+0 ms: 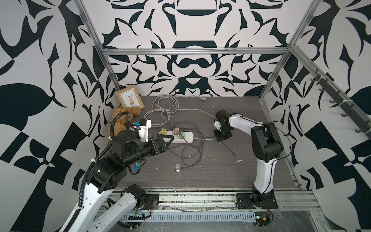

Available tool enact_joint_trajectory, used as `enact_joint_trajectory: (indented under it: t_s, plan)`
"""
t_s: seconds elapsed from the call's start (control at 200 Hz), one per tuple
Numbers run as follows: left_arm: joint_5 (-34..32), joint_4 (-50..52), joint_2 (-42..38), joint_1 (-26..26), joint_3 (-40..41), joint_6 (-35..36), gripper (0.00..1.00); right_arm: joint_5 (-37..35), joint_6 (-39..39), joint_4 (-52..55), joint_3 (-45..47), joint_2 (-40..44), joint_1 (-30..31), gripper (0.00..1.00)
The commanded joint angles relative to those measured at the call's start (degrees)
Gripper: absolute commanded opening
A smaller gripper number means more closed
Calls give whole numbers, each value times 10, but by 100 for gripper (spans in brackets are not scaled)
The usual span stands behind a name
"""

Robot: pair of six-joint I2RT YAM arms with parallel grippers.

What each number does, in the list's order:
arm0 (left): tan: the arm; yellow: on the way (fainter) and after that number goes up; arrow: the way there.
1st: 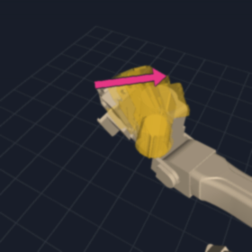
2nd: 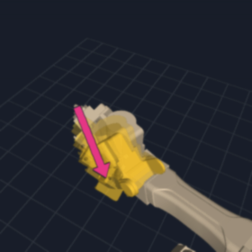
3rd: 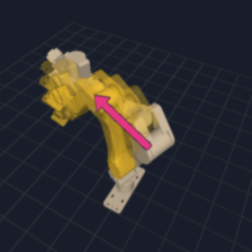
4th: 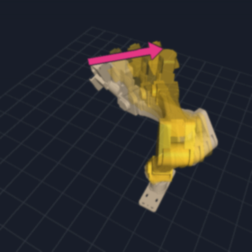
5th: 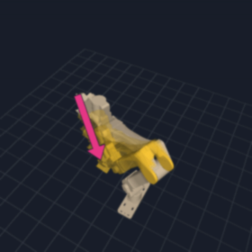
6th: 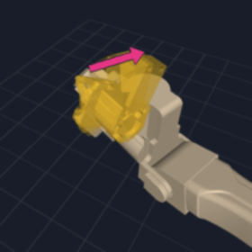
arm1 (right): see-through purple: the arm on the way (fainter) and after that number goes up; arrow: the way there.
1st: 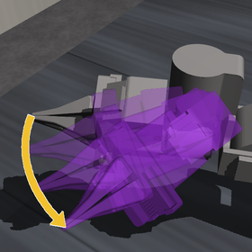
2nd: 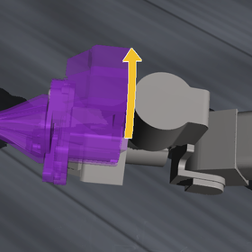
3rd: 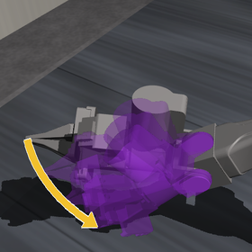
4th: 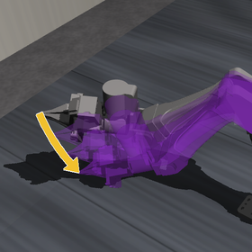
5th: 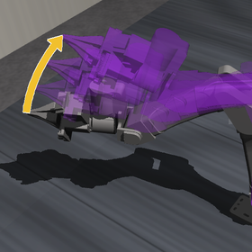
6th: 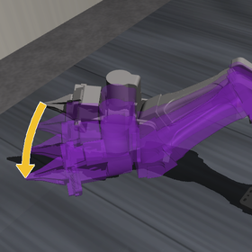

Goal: Charge mp3
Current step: Pick up the charging cable from the center of the board.

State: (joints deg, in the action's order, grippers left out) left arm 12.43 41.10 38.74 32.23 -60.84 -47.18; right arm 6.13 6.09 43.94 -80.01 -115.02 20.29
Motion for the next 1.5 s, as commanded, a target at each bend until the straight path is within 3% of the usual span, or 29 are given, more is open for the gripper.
enact_joint_trajectory:
  t_s: [0.0, 0.24, 0.47, 0.655, 0.86, 1.095, 1.15, 1.315, 1.445, 1.495]
  plan:
    - [7, -14, -14, 0, 22, -24, 82, 51, 31, -32, 52, 6, 4, 0]
    - [71, -115, 25, 12, 51, -90, 73, 161, 157, -75, 57, 187, -12, 0]
    - [-14, -239, 129, 153, 55, -113, 73, 217, 267, -86, 15, 286, -11, 0]
    - [-39, -282, 224, 230, 46, -103, 84, 231, 330, -118, 11, 318, -8, 0]
    - [-43, -268, 312, 238, 22, -83, 91, 234, 350, -116, 15, 337, 9, 0]
    - [-54, -192, 396, 230, -40, -43, 89, 235, 369, -127, 27, 359, 24, 0]
    - [-57, -192, 404, 222, -45, -34, 86, 236, 371, -125, 27, 361, 29, 0]
    - [-47, -174, 427, 203, -65, 8, 58, 234, 378, -124, 32, 373, 35, 0]
    - [-47, -163, 440, 190, -78, 43, 22, 243, 386, -127, 37, 380, 37, 0]
    - [-51, -163, 442, 188, -83, 57, 13, 244, 393, -129, 43, 383, 38, 0]
